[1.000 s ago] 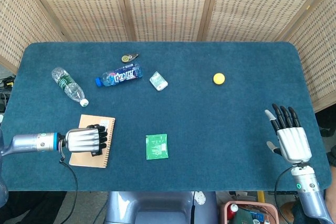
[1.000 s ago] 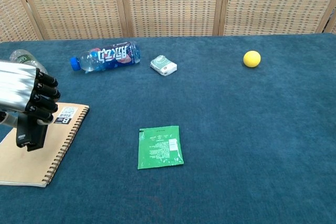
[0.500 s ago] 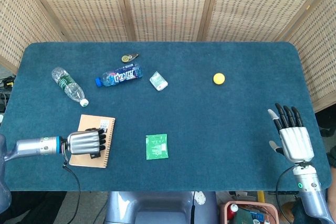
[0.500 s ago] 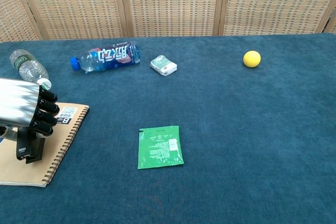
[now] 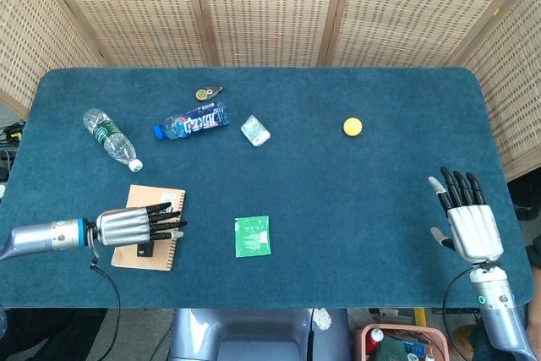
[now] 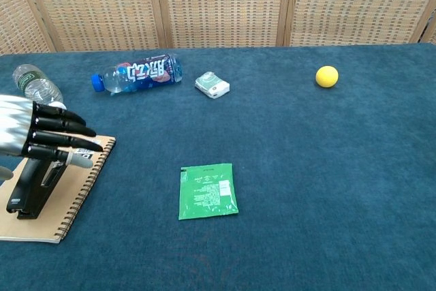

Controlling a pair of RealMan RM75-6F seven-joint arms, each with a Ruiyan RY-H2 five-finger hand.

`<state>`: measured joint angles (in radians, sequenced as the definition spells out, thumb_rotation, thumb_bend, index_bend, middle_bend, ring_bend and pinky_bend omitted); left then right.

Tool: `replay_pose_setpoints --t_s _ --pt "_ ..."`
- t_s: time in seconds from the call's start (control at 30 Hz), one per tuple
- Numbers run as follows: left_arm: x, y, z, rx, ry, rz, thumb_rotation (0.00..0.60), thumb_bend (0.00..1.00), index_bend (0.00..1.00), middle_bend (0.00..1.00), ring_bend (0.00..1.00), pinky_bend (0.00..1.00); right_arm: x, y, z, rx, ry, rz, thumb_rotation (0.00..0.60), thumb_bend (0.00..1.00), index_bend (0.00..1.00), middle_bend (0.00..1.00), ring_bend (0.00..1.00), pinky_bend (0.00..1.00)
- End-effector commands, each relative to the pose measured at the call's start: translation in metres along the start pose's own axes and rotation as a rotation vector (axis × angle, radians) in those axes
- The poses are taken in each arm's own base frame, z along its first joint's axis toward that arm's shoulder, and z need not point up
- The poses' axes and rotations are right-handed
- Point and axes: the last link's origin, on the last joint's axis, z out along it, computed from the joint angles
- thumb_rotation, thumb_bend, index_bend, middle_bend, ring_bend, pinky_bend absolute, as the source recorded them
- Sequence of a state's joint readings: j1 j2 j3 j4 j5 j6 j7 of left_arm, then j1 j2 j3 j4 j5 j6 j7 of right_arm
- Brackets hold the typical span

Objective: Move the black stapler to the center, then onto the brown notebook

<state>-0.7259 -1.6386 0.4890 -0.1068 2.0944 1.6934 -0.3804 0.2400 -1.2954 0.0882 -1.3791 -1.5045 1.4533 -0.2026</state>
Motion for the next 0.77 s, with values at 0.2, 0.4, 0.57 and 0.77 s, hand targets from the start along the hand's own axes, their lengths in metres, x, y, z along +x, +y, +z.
replay_pose_setpoints --t_s 0.2,0.4,0.57,0.77 --pt "0.028 -0.028 -0.051 0.452 0.292 -0.189 0.6 0.0 0.0 0.0 0.0 0.0 0.006 -0.002 -0.003 0.015 0.018 0.011 0.6 0.0 0.0 0.0 0.0 0.0" --pt "0.012 -0.003 -0.101 0.964 0.386 -0.467 0.6 0.0 0.0 0.0 0.0 0.0 0.014 -0.002 -0.008 0.02 0.039 0.033 0.6 0.0 0.0 0.0 0.0 0.0" --pt "0.035 0.039 -0.108 1.209 0.25 -0.674 0.6 0.04 0.0 0.0 0.0 0.0 0.019 -0.003 -0.011 0.017 0.037 0.05 0.6 0.0 0.0 0.0 0.0 0.0" --pt "0.063 0.072 -0.105 1.326 0.16 -0.821 0.6 0.04 0.0 0.0 0.0 0.0 0.024 -0.004 -0.013 0.013 0.018 0.049 0.6 0.0 0.0 0.0 0.0 0.0"
